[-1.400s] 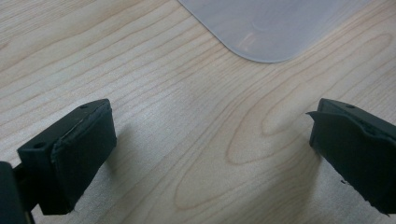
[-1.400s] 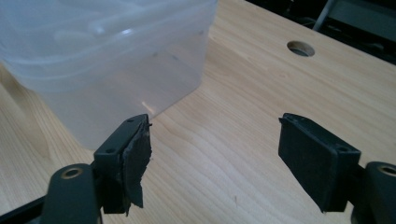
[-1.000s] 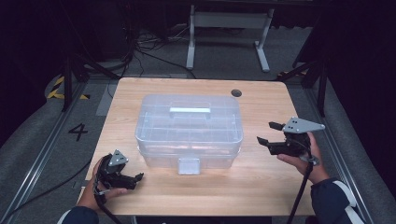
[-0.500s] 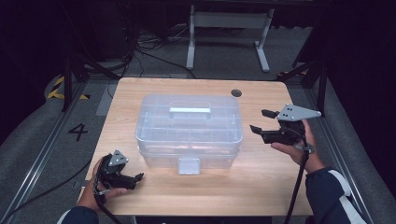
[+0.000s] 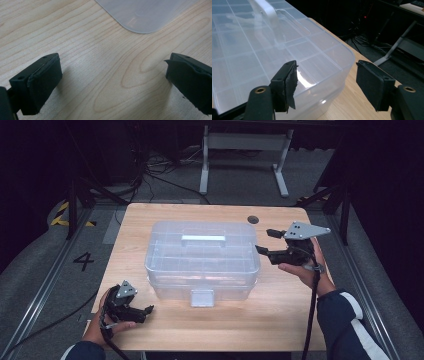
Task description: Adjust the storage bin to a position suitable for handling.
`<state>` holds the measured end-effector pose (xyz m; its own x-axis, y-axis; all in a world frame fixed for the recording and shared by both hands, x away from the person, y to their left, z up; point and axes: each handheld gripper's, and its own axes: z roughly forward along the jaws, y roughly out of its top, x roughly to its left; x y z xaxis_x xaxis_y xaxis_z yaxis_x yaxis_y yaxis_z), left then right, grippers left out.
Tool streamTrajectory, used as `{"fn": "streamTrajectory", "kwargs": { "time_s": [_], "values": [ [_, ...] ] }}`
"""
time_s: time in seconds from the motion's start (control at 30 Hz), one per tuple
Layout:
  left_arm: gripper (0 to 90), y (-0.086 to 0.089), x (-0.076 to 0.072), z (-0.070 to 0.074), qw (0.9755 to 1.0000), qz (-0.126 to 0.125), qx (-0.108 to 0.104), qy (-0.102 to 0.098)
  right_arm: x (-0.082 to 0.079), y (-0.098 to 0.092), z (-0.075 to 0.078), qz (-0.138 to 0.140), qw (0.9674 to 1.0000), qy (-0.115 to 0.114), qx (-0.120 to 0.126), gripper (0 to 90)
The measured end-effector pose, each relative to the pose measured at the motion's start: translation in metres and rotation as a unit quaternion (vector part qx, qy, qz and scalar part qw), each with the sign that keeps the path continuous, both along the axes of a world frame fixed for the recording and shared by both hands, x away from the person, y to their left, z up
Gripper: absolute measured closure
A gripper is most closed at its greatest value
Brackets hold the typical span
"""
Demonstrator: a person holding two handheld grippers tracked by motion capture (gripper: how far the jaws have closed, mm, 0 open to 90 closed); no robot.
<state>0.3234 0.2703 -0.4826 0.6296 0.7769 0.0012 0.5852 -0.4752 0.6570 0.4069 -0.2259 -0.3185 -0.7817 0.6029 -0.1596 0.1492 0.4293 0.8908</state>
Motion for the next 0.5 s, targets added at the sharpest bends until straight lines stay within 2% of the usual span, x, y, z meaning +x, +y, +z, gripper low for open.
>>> {"fn": "streamTrajectory", "kwargs": {
  "time_s": [0.27,0.5],
  "values": [
    [0.8,0.000,0.000,0.000,1.0000,0.000,0.000,0.000,0.005,0.013,0.003,0.015,0.9998,0.009,0.006,34.2],
    [0.8,0.000,0.000,0.000,1.0000,-0.001,0.001,0.000,0.005,0.037,0.005,0.037,0.9992,0.009,-0.010,34.2]
  ]
}}
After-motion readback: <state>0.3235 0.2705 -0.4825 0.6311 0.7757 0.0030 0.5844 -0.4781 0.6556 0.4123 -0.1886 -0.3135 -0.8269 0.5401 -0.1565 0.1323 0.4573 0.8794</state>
